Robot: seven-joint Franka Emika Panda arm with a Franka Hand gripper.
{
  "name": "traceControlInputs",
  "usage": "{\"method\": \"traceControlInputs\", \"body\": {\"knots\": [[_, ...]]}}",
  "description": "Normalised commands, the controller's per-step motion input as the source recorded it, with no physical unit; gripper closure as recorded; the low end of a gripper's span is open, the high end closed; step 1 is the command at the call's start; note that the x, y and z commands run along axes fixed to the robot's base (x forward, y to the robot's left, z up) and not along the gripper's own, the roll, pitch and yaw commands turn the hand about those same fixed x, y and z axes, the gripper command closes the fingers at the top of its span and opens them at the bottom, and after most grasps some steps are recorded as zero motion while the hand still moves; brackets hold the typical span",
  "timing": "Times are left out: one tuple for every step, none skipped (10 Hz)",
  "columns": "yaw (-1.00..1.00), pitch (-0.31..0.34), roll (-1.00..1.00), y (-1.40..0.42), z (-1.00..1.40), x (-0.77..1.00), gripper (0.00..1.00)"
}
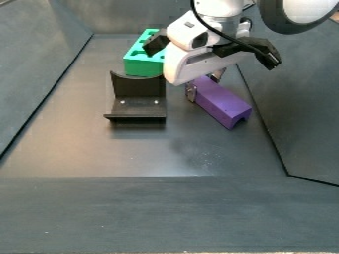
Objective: Pick up the arch object. Move up. Place the arch object on the fixture. Regrasp the arch object. Rotate the arch object. Move to above the board. Insert the arch object.
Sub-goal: Pick up the arch object, then move up, then place the arch object on the fixture.
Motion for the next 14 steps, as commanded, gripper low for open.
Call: {"method": "traceControlInputs", "body": {"knots": [[0.0, 0.0, 0.0, 0.0, 0.0, 0.0, 1.0], [0.0, 0.0, 0.0, 0.0, 0.83, 0.0, 1.0], [-0.01, 0.009, -0.01, -0.06, 0.83, -0.01, 1.0], [0.0, 0.032, -0.02, -0.05, 0.75, -0.04, 1.0], [0.01, 0.048, -0.05, -0.02, 0.61, -0.02, 1.0], [0.02, 0.061, -0.07, -0.01, 0.49, -0.02, 1.0], [0.01, 0.064, -0.1, 0.0, 0.35, -0.02, 1.0], [0.01, 0.062, -0.12, 0.0, 0.24, -0.02, 1.0], [0.0, 0.0, 0.0, 0.0, 1.0, 0.0, 1.0], [-0.01, -0.015, -0.02, 0.0, 1.0, 0.0, 1.0], [-0.01, 0.012, -0.03, 0.0, 1.0, -0.01, 1.0], [0.0, 0.028, -0.05, 0.0, 1.0, -0.01, 1.0], [0.01, 0.037, -0.07, 0.0, 1.0, -0.01, 1.0], [0.01, 0.045, -0.1, 0.0, 1.0, -0.02, 1.0]]}}
